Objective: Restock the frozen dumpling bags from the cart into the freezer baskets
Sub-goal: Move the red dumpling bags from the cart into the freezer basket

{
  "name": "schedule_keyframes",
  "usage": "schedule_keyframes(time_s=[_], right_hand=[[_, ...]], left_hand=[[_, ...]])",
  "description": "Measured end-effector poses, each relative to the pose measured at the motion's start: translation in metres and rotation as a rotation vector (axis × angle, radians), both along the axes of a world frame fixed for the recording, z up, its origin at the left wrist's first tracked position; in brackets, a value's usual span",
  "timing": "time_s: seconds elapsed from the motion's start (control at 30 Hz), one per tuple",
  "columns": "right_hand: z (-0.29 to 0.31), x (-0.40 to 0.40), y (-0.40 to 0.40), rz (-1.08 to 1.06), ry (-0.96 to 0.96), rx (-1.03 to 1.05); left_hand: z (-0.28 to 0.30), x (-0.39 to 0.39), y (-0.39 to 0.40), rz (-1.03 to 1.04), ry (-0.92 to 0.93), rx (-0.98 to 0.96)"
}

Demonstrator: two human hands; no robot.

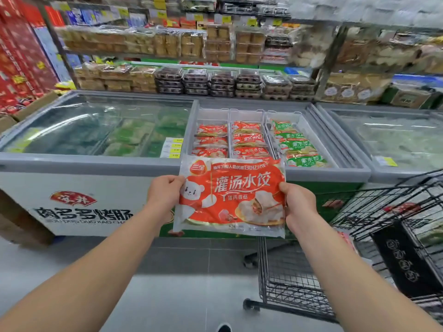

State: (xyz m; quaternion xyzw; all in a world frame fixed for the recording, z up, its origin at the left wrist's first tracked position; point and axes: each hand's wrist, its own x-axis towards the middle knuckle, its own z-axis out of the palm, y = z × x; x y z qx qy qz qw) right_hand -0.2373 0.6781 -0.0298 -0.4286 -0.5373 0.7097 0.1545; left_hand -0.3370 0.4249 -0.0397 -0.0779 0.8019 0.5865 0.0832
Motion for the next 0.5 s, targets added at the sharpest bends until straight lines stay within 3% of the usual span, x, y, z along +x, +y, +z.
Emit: schedule_keyframes(time_s=[0.5], right_hand=[[-0.07,-0.189,0.024,0.076,-0.168,-0.056]], left_hand=[[-0.064,-0.17,0.015,0.005,-0.18,-0.011]])
